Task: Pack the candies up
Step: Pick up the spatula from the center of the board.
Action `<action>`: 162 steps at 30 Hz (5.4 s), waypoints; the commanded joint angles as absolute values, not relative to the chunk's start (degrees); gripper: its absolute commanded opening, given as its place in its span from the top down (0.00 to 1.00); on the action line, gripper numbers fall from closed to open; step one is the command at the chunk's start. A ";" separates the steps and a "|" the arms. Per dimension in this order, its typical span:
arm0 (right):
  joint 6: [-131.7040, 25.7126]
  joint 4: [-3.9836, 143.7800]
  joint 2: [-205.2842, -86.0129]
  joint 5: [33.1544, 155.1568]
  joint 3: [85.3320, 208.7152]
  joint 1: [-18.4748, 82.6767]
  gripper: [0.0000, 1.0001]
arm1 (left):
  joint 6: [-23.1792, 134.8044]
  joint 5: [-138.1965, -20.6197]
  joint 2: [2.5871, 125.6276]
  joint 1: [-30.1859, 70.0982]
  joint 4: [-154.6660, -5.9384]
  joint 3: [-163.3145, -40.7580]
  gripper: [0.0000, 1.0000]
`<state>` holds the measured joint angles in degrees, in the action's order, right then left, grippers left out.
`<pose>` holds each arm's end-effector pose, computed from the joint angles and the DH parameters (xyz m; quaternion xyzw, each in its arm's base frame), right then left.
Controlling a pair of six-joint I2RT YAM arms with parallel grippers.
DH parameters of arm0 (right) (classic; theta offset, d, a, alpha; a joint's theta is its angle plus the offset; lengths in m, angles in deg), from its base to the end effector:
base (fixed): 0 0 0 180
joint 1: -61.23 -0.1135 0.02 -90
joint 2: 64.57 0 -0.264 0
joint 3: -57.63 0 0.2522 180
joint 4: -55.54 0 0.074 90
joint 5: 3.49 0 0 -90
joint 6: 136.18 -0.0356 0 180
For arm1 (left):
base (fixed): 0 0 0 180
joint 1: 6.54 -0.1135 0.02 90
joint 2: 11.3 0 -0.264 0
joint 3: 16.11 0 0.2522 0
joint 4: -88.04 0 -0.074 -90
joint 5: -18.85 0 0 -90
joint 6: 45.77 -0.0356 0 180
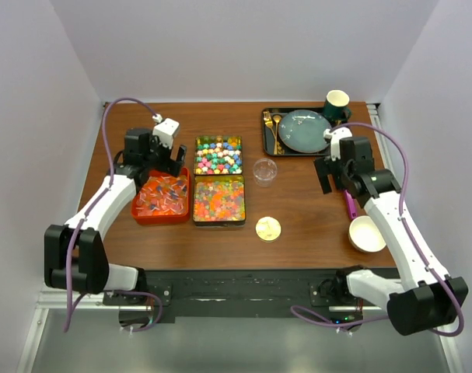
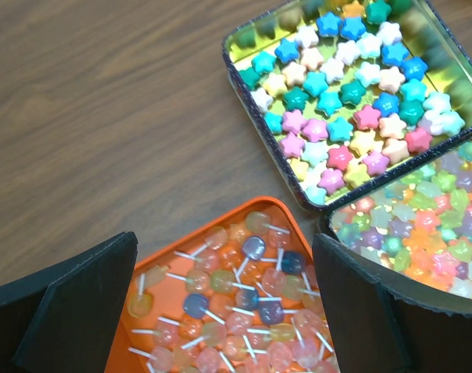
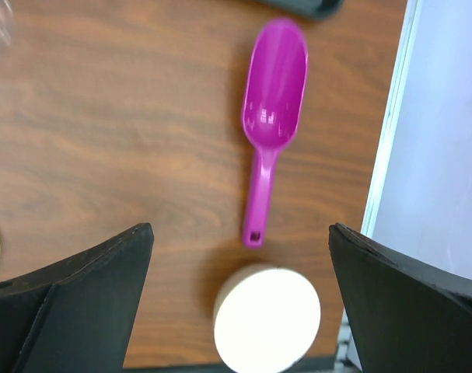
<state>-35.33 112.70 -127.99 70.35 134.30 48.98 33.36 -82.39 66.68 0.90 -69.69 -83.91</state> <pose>0.2223 0.0381 0.3324 -0.1285 0.9036 -0.1246 0.3891 0.3017 -0.0464 0.2687 0.1853 0.8537 -0.0715 0.4814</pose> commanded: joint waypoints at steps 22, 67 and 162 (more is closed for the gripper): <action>-20.26 119.76 -143.48 77.55 134.58 62.62 0.17 | 32.62 -102.35 64.63 2.95 -67.38 -86.55 0.02; -12.25 118.26 -141.83 99.69 143.63 45.42 1.00 | 68.28 -128.44 70.53 4.26 -98.83 -84.80 0.02; -9.27 106.48 -131.19 109.98 136.78 27.48 0.49 | 96.88 -147.52 92.94 13.50 -118.98 -88.84 1.00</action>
<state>-9.52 109.95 -131.66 110.11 137.15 27.82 95.19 -145.34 92.86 13.47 -116.55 -87.67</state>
